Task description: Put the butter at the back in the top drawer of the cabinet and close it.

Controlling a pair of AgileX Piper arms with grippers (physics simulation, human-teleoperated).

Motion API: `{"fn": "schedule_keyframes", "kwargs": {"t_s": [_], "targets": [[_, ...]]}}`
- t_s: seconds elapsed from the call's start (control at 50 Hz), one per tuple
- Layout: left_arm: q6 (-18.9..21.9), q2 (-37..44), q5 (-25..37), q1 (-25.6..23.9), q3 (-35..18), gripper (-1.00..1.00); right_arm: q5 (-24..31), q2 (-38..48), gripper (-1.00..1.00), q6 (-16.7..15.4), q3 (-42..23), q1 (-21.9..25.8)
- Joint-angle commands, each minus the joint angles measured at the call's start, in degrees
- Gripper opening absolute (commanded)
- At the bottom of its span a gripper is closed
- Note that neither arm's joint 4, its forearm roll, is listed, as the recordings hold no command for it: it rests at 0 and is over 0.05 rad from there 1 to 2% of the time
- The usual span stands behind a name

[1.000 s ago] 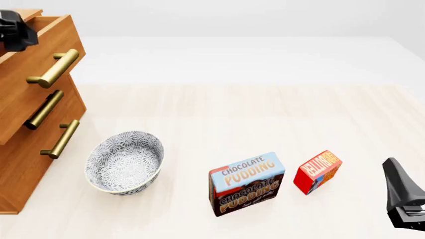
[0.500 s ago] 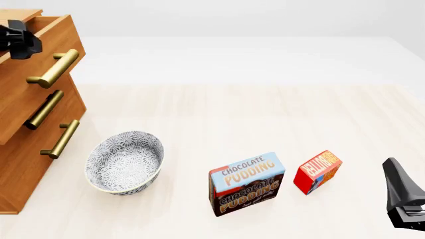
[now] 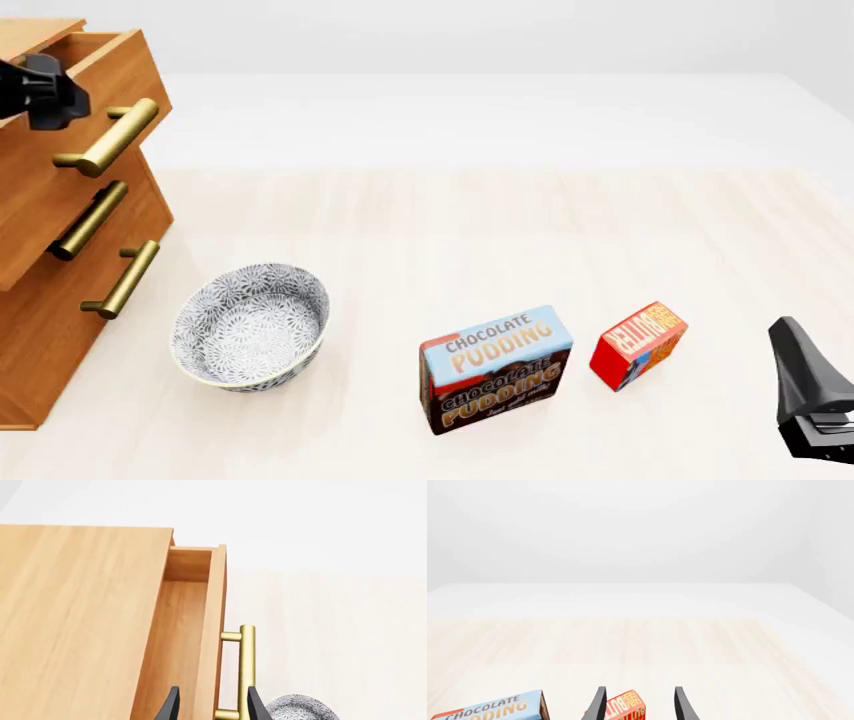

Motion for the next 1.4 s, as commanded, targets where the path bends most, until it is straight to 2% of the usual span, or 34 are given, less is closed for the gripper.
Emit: {"fn": "schedule_keyframes", "kwargs": {"t_s": [0.02,0.78,1.4], "targets": [[0.09,0.37,-0.49,0.16,0.66,1.0,0.0,0.0,1.0,0.0,0.0,0.0],[-0.39,1.51,-2.29,0.34,3.0,1.0,0.0,0.0,1.0,0.0,0.0,0.0],[-0.83,2.15,-2.3,-0.37,2.95,1.0,0.0,0.0,1.0,0.0,0.0,0.0]]}}
